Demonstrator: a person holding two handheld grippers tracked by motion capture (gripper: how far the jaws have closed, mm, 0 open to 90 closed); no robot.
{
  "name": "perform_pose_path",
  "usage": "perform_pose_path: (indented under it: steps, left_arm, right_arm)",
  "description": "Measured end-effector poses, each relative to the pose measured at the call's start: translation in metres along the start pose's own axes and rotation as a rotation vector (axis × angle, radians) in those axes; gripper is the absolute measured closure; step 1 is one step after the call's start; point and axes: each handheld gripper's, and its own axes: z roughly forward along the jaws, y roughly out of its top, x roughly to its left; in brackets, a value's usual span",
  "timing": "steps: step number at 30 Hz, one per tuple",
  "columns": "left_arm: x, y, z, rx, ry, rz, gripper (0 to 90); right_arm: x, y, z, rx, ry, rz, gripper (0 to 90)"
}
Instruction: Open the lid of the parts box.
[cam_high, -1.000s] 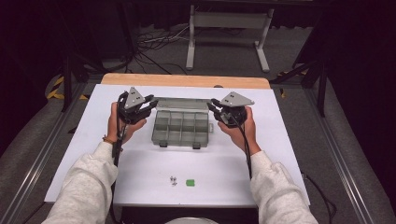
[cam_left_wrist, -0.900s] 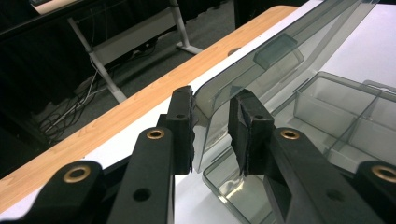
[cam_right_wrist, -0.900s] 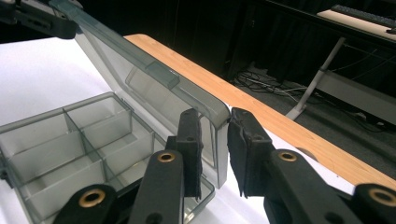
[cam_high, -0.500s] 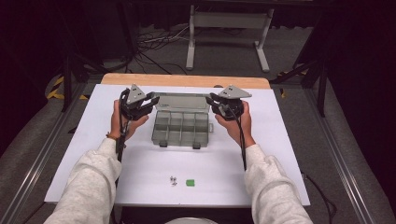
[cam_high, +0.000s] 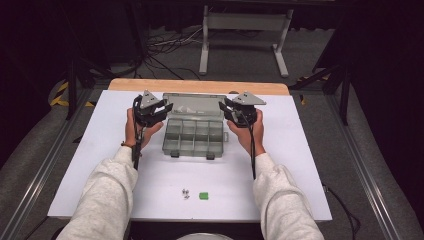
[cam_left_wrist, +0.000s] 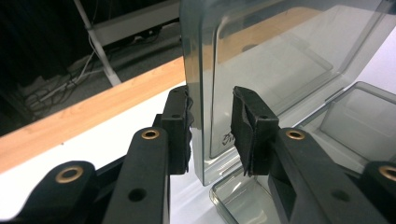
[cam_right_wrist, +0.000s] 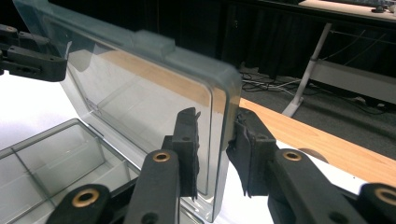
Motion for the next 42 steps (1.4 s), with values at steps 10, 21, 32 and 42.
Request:
perform_pose_path:
  steps: [10, 21, 32, 42]
  left_arm:
    - [0.002, -0.008, 0.012, 0.040, -0.001, -0.024, 68.4]
    - [0.005, -0.018, 0.023, 0.073, -0.010, -0.073, 69.2]
    - [0.006, -0.023, 0.028, 0.100, -0.005, -0.092, 71.2]
    - [0.005, -0.027, 0.034, 0.165, 0.011, -0.075, 72.6]
  right_arm:
    - [-0.002, -0.012, 0.012, 0.039, -0.012, 0.032, 73.3]
    - [-0.007, -0.025, 0.023, 0.070, 0.000, 0.088, 75.3]
    - [-0.009, -0.035, 0.031, 0.113, 0.004, 0.112, 75.8]
    - [-0.009, -0.043, 0.041, 0.185, -0.001, 0.083, 73.9]
